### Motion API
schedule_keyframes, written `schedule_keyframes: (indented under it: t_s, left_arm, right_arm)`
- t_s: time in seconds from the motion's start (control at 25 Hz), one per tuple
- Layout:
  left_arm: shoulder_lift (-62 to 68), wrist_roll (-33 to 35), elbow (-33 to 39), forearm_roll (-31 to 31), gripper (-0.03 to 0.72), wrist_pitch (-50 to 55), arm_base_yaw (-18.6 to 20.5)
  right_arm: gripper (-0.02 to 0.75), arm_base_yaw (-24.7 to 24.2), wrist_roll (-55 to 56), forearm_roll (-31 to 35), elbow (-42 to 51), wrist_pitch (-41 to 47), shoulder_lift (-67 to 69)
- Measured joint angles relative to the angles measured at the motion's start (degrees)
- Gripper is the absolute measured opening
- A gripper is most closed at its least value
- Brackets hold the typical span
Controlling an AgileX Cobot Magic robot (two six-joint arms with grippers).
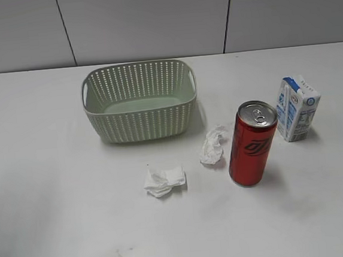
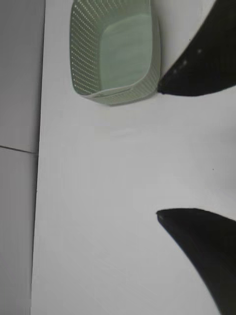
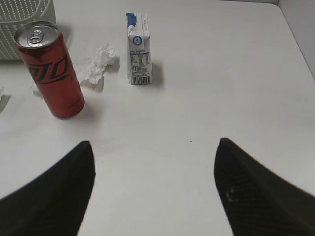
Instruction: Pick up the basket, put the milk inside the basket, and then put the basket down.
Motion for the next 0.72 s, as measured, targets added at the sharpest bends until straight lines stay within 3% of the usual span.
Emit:
schedule_keyframes:
  t_s: [0.16, 0.36, 0.52, 0.72]
  left_arm:
    - [10.8, 0.1, -7.4, -0.2, 0.538, 3.2, -2.9]
    - [22.1, -0.2, -17.4, 3.0, 0.538, 4.5, -10.7]
    - [31.7, -4.2, -25.7, 7.3, 0.538, 7.8, -15.9]
    - [42.2, -10.1, -33.7, 9.9, 0.538, 10.8, -17.9]
  right_arm:
    - [0.59, 0.0, 0.0, 0.0, 0.0, 0.0, 0.0]
    - [0.59, 0.0, 0.0, 0.0, 0.0, 0.0, 0.0]
    - [0.59, 0.0, 0.0, 0.0, 0.0, 0.0, 0.0]
    - [0.59, 0.0, 0.0, 0.0, 0.0, 0.0, 0.0]
